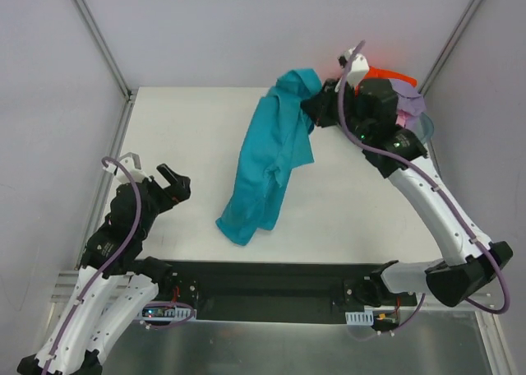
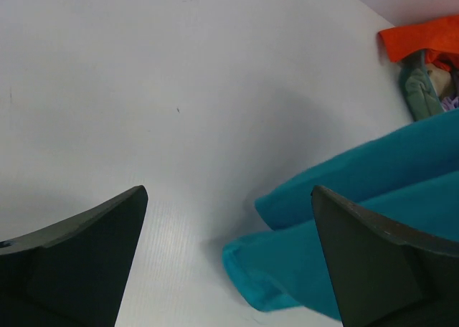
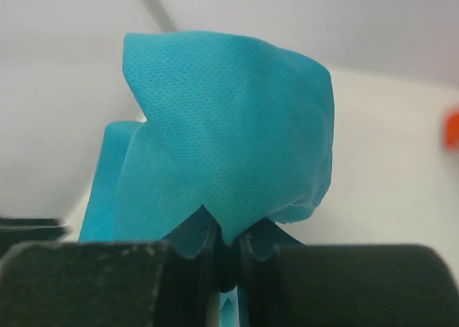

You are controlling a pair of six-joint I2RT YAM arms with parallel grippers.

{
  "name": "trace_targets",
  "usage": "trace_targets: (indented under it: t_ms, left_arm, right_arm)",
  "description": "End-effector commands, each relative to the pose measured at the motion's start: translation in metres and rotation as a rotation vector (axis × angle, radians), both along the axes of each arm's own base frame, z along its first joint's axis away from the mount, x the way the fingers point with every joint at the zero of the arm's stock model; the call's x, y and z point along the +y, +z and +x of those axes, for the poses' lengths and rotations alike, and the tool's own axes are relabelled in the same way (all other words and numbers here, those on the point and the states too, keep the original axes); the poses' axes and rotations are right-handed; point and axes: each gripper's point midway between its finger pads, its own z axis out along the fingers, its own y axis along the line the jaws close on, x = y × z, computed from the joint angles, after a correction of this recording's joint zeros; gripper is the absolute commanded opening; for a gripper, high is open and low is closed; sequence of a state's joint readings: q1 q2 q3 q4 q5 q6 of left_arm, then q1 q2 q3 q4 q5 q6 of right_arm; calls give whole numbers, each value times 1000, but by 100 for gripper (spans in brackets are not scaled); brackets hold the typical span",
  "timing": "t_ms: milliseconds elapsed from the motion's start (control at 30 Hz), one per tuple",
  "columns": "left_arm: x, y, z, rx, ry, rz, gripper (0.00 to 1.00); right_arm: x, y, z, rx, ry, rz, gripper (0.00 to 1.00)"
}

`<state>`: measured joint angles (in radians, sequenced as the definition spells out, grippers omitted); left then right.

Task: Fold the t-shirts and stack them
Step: Move the tshirt to the center of the board

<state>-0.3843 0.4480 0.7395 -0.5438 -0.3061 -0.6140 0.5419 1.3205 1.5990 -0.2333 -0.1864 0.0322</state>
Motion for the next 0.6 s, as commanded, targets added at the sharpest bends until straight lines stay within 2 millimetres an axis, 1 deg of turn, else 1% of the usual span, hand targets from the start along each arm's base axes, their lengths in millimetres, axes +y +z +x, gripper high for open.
trace_targets:
  t_ms: [0,33,67,100,133,167,200,233,267,333,367,433,467,500,533,567]
  left_arm:
    - [2,-17,3,73,39,1,99]
    - [1,-20,4,88,37,1,99]
    - [-2,-26,7,118,29,6,99]
    - [-4,-29,8,137,23,8,99]
    - [-7,-32,9,155,11,9,99]
    - [-11,-38,13,191,1,15,99]
    - [-17,-42,13,215,-22,8,99]
    - [-20,-44,14,232,-32,5,99]
    - [-24,-52,15,266,-39,1,99]
    - [-33,-60,13,307,-71,-26,99]
    - [-36,-70,10,347,-76,-43,99]
    - [-49,-80,3,397,-128,-85,99]
    - [-52,-92,-3,439,-138,-103,99]
    - [-56,-99,-7,468,-150,-115,99]
    - [-65,-105,-13,504,-190,-150,99]
    - [-68,-116,-19,543,-196,-173,99]
  right_arm:
    - [-83,-146,34,318,-505,-174,15]
    - [-99,-173,34,385,-567,-216,19]
    - [-114,-201,23,487,-620,-271,22]
    - [-122,-223,22,551,-651,-321,29]
    - [-132,-232,20,592,-670,-355,62]
    - [-140,-242,11,642,-677,-415,72]
    - [-146,-241,15,641,-703,-458,77]
    - [-150,-242,12,651,-714,-486,84]
    - [-154,-244,10,657,-721,-515,87]
    - [-160,-241,7,640,-730,-537,99]
    - [-161,-240,6,630,-731,-534,100]
    - [-160,-240,2,610,-712,-516,100]
    - [-160,-241,0,609,-703,-510,100]
    - [-156,-243,-3,616,-674,-500,100]
    - [-154,-241,-3,603,-665,-480,100]
    - [-154,-248,-7,619,-662,-483,100]
